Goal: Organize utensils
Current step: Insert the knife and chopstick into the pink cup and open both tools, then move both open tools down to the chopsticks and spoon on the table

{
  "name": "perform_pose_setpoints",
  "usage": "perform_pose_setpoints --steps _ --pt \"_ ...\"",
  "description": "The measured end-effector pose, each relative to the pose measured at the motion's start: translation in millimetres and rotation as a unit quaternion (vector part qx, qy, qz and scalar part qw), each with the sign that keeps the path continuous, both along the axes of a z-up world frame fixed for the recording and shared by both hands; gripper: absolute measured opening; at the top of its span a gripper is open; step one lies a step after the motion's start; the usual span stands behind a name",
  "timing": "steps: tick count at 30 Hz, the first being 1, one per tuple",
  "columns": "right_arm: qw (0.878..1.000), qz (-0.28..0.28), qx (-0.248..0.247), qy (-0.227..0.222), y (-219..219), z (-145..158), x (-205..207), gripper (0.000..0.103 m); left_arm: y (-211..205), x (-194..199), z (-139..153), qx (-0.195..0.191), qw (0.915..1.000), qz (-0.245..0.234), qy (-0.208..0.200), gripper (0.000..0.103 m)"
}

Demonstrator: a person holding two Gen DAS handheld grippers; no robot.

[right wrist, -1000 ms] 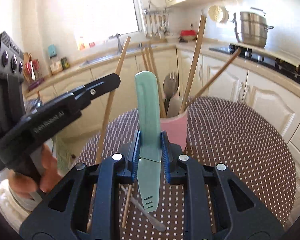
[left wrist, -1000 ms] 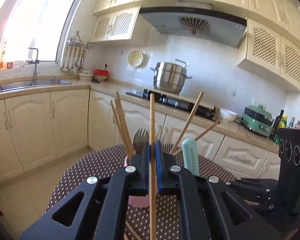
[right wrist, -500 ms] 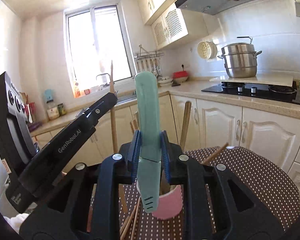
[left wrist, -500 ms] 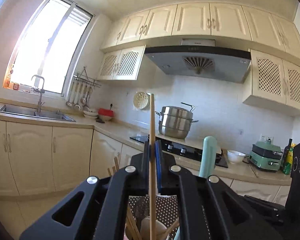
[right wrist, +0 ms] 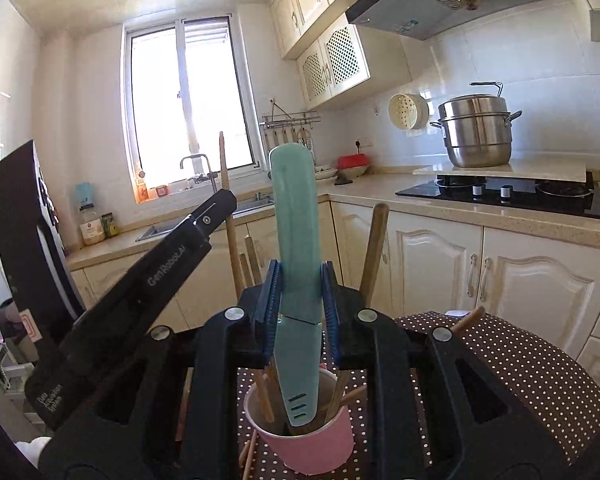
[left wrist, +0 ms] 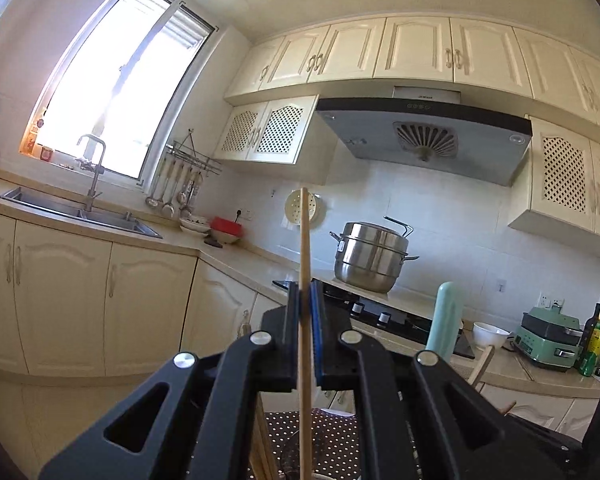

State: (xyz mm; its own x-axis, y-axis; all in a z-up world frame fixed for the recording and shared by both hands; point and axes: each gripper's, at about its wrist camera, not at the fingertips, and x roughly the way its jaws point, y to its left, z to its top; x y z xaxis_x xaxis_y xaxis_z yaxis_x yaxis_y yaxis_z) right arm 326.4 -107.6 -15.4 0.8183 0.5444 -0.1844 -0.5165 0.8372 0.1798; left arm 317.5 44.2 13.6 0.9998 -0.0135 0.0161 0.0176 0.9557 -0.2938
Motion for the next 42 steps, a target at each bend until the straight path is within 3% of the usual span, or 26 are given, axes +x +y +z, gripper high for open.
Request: perform_pose_setpoints --steps 11,13,14,24,30,42 --pt "1.0 -0.005 -0.008 0.016 -4 -13 -2 0.02 -2 3 -19 0.014 0.9985 -0.019 0.05 0.008" --pt "1.0 -0.009 -0.011 0.016 -4 -15 -6 0.02 -1 0 -21 0.021 0.9974 -0.027 0.064 0.025" --pt "1.0 -0.012 -0.012 0.016 -4 -16 -9 0.021 1 -2 -22 0.024 0.997 -0.028 0.069 0.041" --pt "0.999 -0.028 -0.037 0.018 4 -25 -22 0.021 23 -36 -31 0.041 0.993 -0.005 0.11 0.071" --pt "0.998 -0.042 -0.047 0.019 8 -29 -31 0.021 32 -49 -35 0.061 0.988 0.004 0.142 0.077" --pt "0.996 -0.059 -0.063 0.013 18 -23 -54 0.021 47 -81 -28 0.06 0.9839 0.01 0.168 0.081"
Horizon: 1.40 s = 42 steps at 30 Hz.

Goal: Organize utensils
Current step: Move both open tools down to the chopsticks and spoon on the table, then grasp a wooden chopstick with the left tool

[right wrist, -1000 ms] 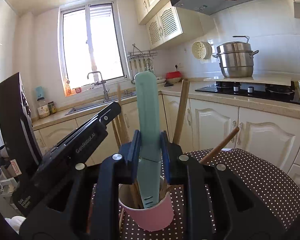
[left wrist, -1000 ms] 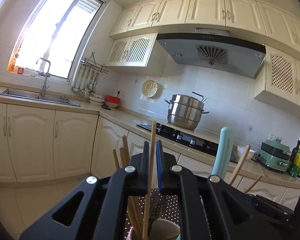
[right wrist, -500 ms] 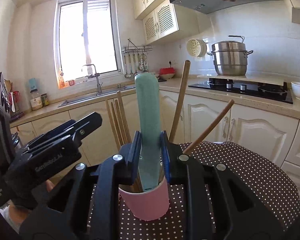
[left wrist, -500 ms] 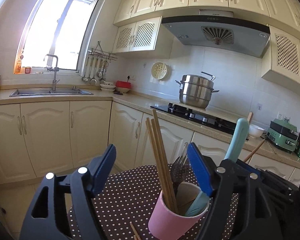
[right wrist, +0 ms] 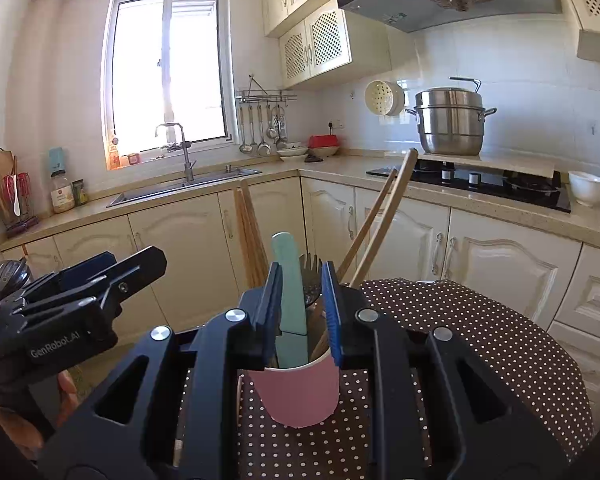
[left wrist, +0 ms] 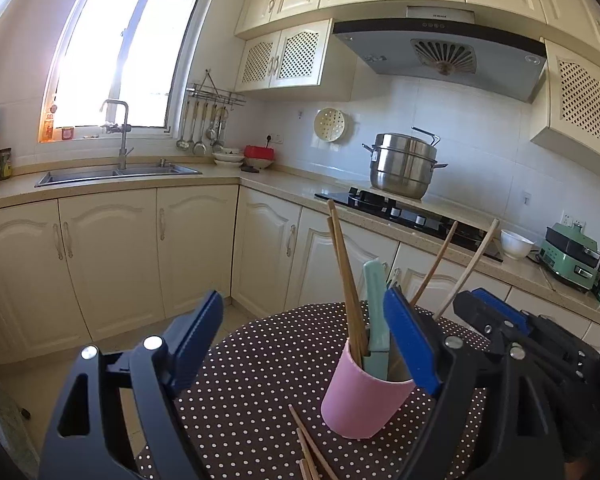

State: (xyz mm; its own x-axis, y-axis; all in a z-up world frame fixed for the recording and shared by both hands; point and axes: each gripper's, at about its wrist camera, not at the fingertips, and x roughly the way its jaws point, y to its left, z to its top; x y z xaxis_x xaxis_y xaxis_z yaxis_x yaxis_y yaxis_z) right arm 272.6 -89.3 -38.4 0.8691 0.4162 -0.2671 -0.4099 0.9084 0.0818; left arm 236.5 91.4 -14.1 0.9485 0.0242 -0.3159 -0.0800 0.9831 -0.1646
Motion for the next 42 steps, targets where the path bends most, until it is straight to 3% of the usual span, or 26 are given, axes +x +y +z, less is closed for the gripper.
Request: perform_pose_setpoints --steps 2,5,14,21,23,26,30,35,39,42 --pt "1.0 0.003 0.0 -0.003 1 4 -5 0.026 2 -8 4 0.001 1.0 0.002 0.0 0.081" --pt "1.0 0.003 -0.005 -0.017 2 8 -21 0.05 6 -22 9 -0.002 1.0 0.003 -0.004 0.082" --pt "0.999 0.002 -0.021 -0.034 -5 15 -61 0.054 4 -57 14 0.0 0.9999 -0.005 0.009 0.082" --pt "0.999 0.001 -0.035 -0.01 -14 7 -79 0.055 -11 -61 -9 0.001 0.9934 -0.048 0.104 0.082" --pt "0.999 0.001 -0.042 0.007 -15 2 -82 0.055 -13 -57 -20 -0.011 0.9871 -0.064 0.146 0.082" --pt "0.998 0.002 -0.05 0.035 -19 -7 -81 0.056 -9 -49 -44 -0.058 0.9701 -0.095 0.215 0.082" --pt "0.995 0.006 -0.062 0.077 -23 -24 -78 0.058 -3 -43 -71 -0.1 0.953 -0.101 0.268 0.082" --pt "0.988 0.015 -0.077 0.134 -24 -52 -72 0.058 -2 -37 -103 -0.113 0.9337 -0.091 0.327 0.081" --pt "0.983 0.022 -0.081 0.163 -21 -69 -70 0.058 -4 -32 -122 -0.111 0.9169 -0.095 0.371 0.053" --pt "0.981 0.026 -0.081 0.174 -20 -75 -68 0.057 -7 -29 -134 -0.109 0.9096 -0.093 0.39 0.049"
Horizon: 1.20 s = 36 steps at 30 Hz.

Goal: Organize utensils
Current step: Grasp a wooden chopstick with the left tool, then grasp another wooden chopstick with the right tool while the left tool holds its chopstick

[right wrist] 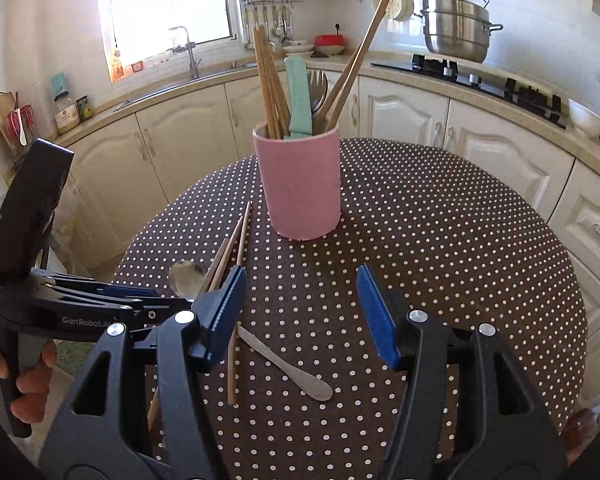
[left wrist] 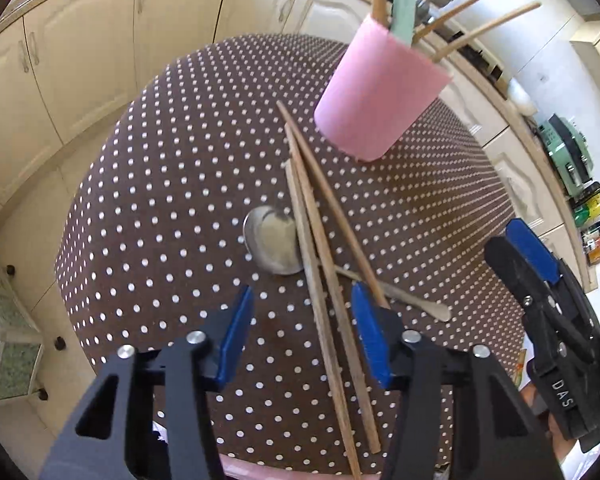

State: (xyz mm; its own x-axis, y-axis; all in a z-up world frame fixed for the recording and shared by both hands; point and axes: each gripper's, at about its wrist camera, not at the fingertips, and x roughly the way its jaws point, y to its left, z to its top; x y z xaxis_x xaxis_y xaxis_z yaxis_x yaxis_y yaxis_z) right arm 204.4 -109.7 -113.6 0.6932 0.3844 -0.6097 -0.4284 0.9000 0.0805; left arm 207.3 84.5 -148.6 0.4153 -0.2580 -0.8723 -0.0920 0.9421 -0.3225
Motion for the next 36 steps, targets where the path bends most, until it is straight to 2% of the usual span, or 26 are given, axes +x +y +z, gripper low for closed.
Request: perform_pose_setpoints --steps 2,6,10,18,19,21,23,26,36 --pt "1.0 0.001 -0.001 0.007 0 -4 1 0.058 -4 2 -5 0.005 1.0 -0.002 0.006 0.045" --pt "1.0 0.003 0.0 0.017 -3 -9 5 0.058 -11 5 -8 0.02 0.9998 -0.002 0.007 0.045" --pt "1.0 0.003 0.0 0.025 -3 -13 6 0.058 -25 11 -4 0.07 0.9974 -0.011 0.006 0.036" --pt "0.999 0.005 -0.005 0.035 2 -18 14 0.06 -28 15 -5 0.081 0.9966 -0.014 0.004 0.032" --pt "0.999 0.006 -0.006 0.036 3 -19 16 0.06 -31 16 -5 0.09 0.9958 -0.014 0.003 0.031" --pt "0.999 0.008 -0.009 0.04 6 -20 19 0.06 -30 15 -5 0.105 0.9944 -0.014 0.0 0.021" --pt "0.999 0.011 -0.012 0.044 9 -21 20 0.06 -27 16 -5 0.096 0.9954 -0.01 -0.003 0.015" --pt "0.998 0.015 -0.016 0.051 12 -24 24 0.06 -17 16 -5 0.06 0.9982 0.0 -0.001 0.007" --pt "0.995 0.035 -0.037 0.088 43 -32 49 0.06 19 -7 14 0.019 0.9989 0.023 -0.035 0.007"
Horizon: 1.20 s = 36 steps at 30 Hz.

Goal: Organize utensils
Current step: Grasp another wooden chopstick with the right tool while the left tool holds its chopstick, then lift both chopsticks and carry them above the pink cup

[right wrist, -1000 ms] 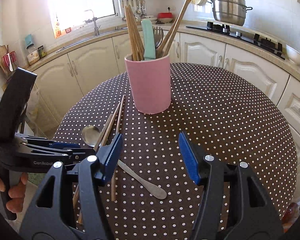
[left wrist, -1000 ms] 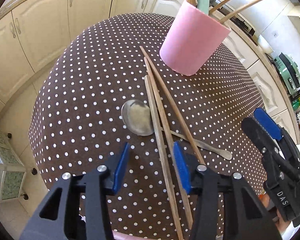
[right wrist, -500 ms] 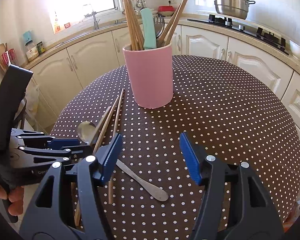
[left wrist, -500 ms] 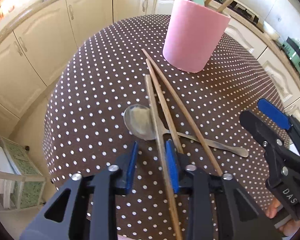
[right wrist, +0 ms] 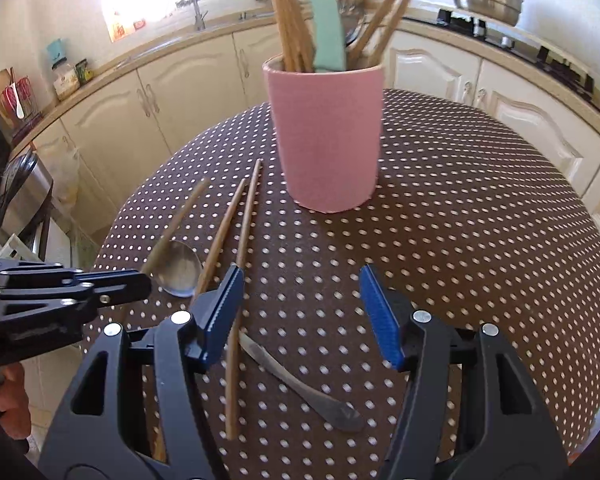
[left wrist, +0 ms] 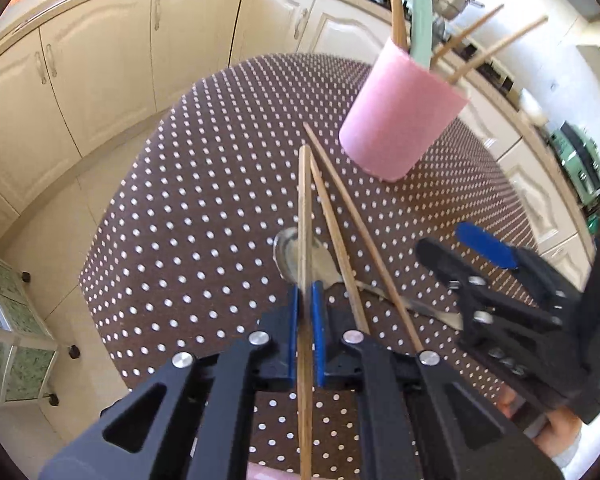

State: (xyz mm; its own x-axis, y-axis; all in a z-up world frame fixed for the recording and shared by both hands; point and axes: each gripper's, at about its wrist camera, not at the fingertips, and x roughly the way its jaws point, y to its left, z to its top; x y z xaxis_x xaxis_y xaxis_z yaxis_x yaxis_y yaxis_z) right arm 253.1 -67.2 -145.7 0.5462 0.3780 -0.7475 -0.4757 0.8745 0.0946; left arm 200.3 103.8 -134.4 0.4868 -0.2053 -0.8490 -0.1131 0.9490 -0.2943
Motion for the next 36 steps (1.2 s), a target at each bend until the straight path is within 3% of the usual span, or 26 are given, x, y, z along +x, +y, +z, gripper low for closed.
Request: perform_pose_setpoints --steps 8,12,14,16,17,22,30,36 --pt "0.998 0.03 -0.029 0.046 42 -8 31 0.059 25 11 24 0.005 0.9987 0.031 -0.041 0.007" --pt "0.996 0.043 -0.05 0.063 61 -13 39 0.034 32 23 27 0.003 0.9984 0.036 -0.043 0.007" --pt "0.994 0.047 -0.061 0.072 68 -16 43 0.033 32 27 26 0.003 0.9984 0.036 -0.043 0.007" --pt "0.994 0.051 -0.069 0.068 71 -16 45 0.019 31 31 25 0.001 0.9985 0.033 -0.043 0.007" --pt "0.994 0.056 -0.065 0.071 73 -15 48 0.007 29 33 26 0.002 0.9985 0.031 -0.044 0.007" --pt "0.994 0.07 -0.034 0.07 66 -10 46 0.006 22 39 29 -0.002 0.9976 0.02 -0.066 0.007" --pt "0.996 0.076 0.052 -0.003 19 38 27 0.006 4 39 64 -0.016 0.9872 0.002 -0.159 0.007" --pt "0.987 0.039 0.117 -0.101 -27 95 20 0.006 -16 51 97 -0.023 0.966 0.003 -0.257 0.007"
